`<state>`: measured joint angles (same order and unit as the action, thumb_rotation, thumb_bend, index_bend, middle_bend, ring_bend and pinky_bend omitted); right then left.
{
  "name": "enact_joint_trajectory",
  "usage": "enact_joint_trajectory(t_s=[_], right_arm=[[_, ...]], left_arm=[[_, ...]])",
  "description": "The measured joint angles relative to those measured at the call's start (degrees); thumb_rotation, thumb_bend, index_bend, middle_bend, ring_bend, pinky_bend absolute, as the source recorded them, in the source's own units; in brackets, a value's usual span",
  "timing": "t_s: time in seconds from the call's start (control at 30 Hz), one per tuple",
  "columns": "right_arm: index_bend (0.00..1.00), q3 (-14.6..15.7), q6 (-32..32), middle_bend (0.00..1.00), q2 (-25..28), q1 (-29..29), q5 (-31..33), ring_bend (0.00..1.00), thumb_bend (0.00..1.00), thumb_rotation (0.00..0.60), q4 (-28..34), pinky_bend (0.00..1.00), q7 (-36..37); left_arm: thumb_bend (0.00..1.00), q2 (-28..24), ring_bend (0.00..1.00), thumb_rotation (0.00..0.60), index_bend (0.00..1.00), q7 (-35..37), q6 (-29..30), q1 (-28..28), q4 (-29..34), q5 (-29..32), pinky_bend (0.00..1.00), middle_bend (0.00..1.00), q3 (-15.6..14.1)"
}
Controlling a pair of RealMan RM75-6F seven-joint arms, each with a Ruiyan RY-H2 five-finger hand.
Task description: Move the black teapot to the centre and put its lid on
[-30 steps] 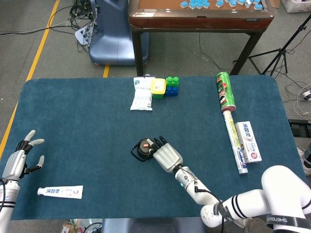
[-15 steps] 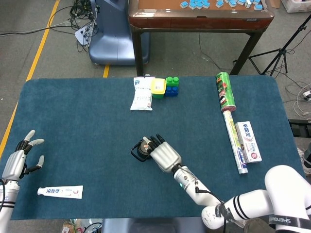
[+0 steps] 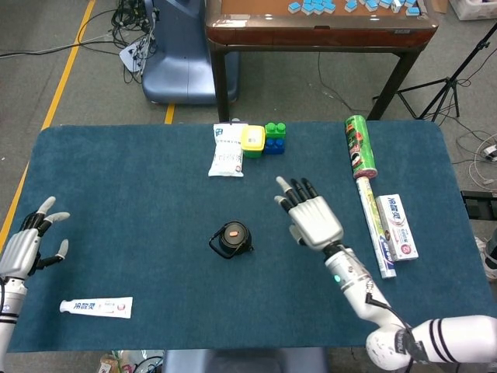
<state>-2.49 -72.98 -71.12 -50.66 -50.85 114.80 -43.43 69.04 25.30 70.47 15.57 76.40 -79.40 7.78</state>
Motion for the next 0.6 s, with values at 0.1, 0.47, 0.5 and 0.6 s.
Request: enact_joint_trajectory(t_s=[0.1,0.47,0.5,0.6], right_arm=[[0.2,1.08,-0.72,0.0,5.08,3.42,-2.48,0.0,0.42,0.6,0.97,0.0,4.42],[0.2,7.43,-1.13,0.0,16.58,15.56,-10.31,0.0,0.42,0.6,2.8,0.0,15.72],[0.2,7.86,-1.13,0.0,16.77,16.4,-11.07,0.0,0.42,0.6,2.43,0.0,16.52],[0.2,8.74,-1.38,0.0,16.98,18.75,-13.86,0.0,0.42,0.6,0.81,0.0,19.08]], left_arm=[[0.44,-2.71,0.0,0.6,0.23,-4.77,0.14,0.48,5.25,1.04,0.0,0.0,1.07],[0.44,-7.76,0.0,0.6,0.23,-23.82,2.94,1.79,20.25,4.32,0.0,0.0,3.63],[0.44,-7.86,0.0,0.6,0.23,-25.62,3.38,1.91,21.46,4.54,0.0,0.0,3.72],[0.44,-7.74,0.0,0.6,0.23,-29.08,4.62,2.08,23.88,4.81,0.0,0.0,3.74]])
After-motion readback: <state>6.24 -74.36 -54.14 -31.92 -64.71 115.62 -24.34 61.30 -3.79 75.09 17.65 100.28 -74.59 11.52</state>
